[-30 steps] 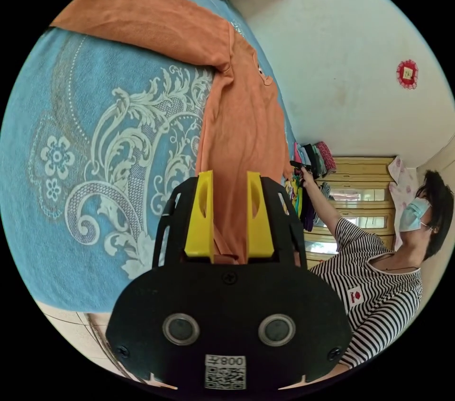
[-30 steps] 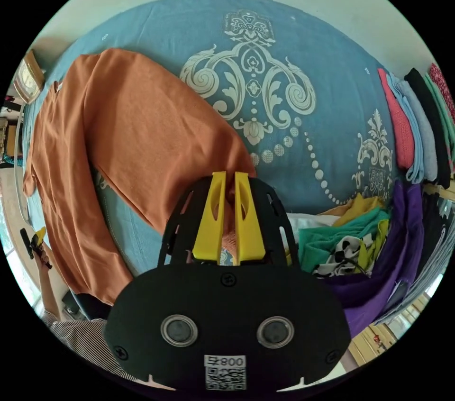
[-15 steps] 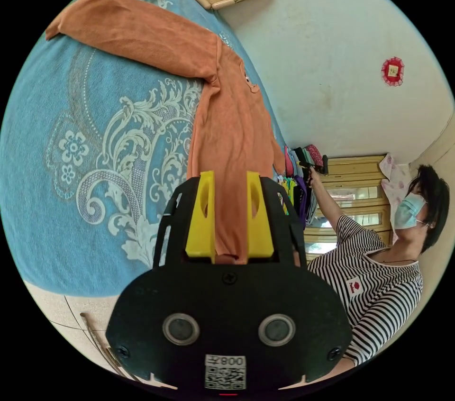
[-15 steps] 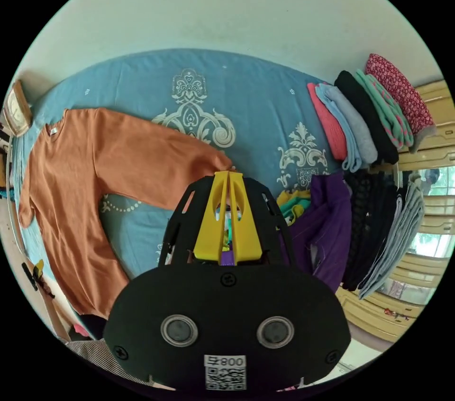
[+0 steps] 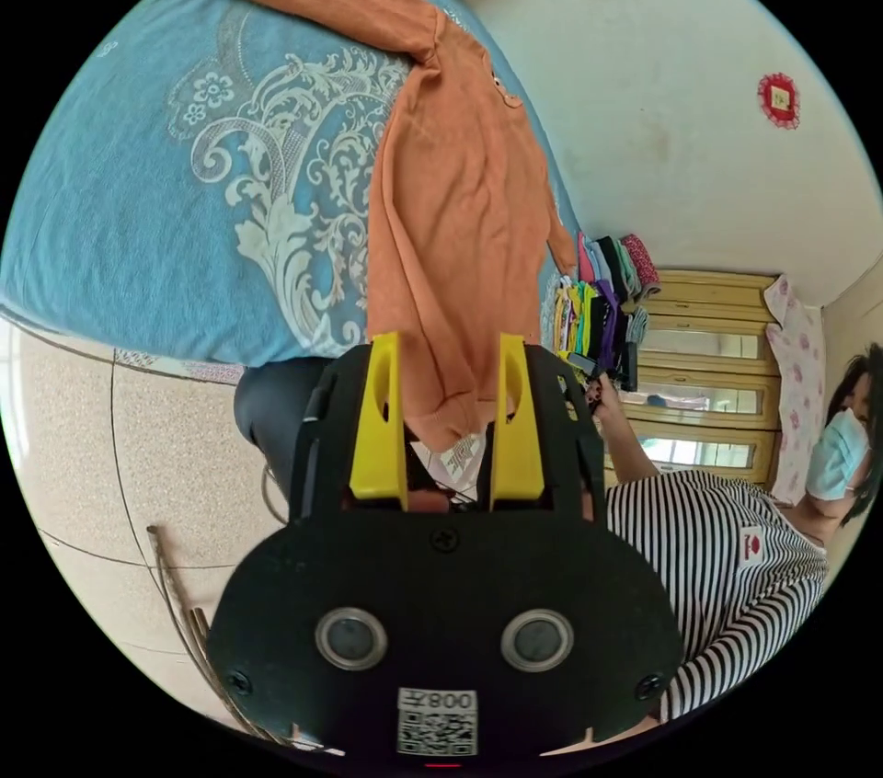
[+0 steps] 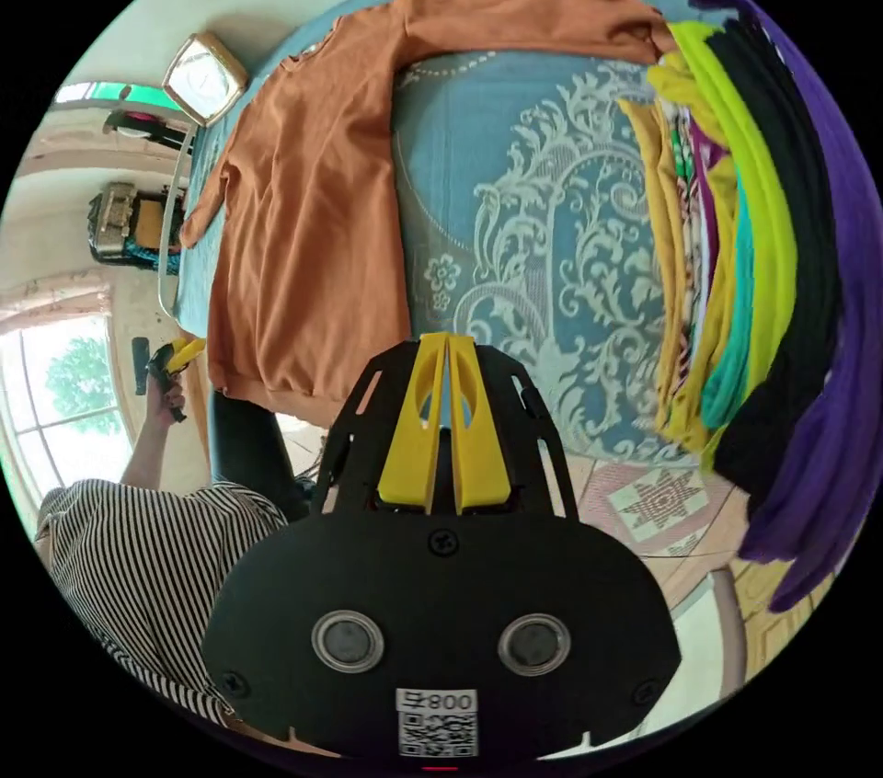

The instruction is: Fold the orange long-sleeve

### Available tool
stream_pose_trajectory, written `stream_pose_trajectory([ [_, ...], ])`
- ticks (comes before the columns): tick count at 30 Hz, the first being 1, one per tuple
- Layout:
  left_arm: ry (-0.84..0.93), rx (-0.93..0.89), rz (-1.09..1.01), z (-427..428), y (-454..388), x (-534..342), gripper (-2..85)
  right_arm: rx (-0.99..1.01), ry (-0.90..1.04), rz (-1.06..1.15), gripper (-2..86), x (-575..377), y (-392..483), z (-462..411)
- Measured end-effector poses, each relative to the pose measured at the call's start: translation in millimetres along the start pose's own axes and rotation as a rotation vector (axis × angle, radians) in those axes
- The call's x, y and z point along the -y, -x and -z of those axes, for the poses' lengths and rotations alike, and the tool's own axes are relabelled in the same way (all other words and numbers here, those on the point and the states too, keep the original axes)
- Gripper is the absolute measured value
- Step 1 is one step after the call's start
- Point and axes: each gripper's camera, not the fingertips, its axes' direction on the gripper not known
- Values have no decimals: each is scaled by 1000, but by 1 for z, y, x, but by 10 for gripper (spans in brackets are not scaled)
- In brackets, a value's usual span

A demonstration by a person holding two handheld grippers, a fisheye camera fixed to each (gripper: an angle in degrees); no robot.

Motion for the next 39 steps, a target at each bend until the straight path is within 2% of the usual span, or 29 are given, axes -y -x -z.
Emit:
stream_pose_trajectory([
  [2, 42, 23, -18, -10, -10, -17, 148, 79, 19, -11, 34, -32, -6, -5],
  [7, 105, 123, -38, -35, -28, -42, 142, 108, 2, -61, 60, -103, -19, -7],
  [9, 131, 179, -47, -44, -31, -47, 118, 134, 11, -68, 61, -120, -23, -9],
  [11, 163, 313, -42, -49, -33, -54, 34, 139, 16, -83, 62, -135, -28, -8],
  [16, 56, 412, -51, -14, -37, -89, 11, 160, -21, -83, 69, -178, -34, 5],
  [19, -13, 385, 24, 9, -22, -115, 17, 178, -21, -89, 77, -197, -37, 7],
  [22, -67, 292, 29, 18, -18, -135, 62, 210, -24, -99, 80, -214, -39, 7],
  [23, -62, 244, 19, 15, -20, -139, 101, 215, -25, -99, 81, -217, -39, 7],
  [27, 1, 234, -21, -12, -32, -137, 134, 203, -11, -105, 85, -233, -34, 7],
  [32, 167, 409, -39, -51, -41, -124, 83, 203, 9, -130, 84, -249, -32, 9],
  [34, 172, 441, -52, -49, -43, -126, 67, 204, 6, -131, 81, -258, -31, 10],
  [39, 69, 279, 15, -11, -26, -147, 43, 265, 5, -125, 51, -279, -31, 20],
])
